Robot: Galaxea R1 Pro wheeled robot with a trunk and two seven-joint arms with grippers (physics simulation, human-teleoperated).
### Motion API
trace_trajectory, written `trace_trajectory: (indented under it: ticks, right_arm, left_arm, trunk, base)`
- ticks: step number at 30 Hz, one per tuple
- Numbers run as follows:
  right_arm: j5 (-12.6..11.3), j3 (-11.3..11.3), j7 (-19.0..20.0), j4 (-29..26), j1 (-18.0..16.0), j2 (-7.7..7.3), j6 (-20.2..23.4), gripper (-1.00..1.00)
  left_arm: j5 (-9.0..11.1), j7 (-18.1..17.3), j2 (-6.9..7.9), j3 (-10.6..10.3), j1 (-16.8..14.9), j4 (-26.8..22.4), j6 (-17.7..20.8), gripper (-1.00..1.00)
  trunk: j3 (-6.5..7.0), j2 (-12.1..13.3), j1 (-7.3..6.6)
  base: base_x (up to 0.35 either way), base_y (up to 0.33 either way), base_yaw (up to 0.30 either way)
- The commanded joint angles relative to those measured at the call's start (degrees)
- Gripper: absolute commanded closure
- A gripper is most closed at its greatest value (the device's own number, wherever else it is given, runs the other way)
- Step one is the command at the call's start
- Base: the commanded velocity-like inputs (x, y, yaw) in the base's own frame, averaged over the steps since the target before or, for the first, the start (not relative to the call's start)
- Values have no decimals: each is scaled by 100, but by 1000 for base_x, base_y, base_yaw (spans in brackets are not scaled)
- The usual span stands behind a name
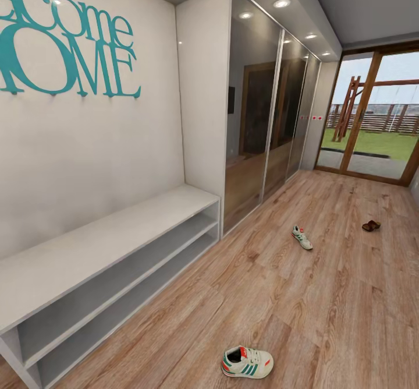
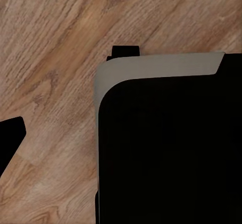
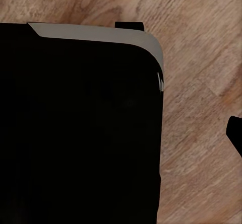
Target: Pick up the two gym shoes and the two sandals from the corridor floor and place them onto the hallstand (shoe rack) in the corridor, making sure they are on the rack and not on the floor. Arrange them so the two gym shoes are next to each other and the two sandals are next to each other.
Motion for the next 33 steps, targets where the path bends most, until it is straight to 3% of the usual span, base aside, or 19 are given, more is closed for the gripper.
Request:
trace_trajectory:
  ticks: [1,18,33]
  right_arm:
    - [0,4,0,2,-3,0,-12,-100]
    - [-6,-6,-6,-19,-15,-19,-54,-100]
    - [-47,-53,-15,-254,-21,-52,-612,-100]
  left_arm:
    - [-1,-4,0,3,-3,0,-3,-100]
    - [-8,-9,2,-21,-5,-10,-177,-100]
    - [-8,0,28,-20,-39,-519,-319,-100]
  trunk:
    - [-6,-3,0]
    - [-6,-3,0]
    - [-6,-3,0]
  base:
    - [0,0,0]
    - [0,0,0]
    - [0,0,0]
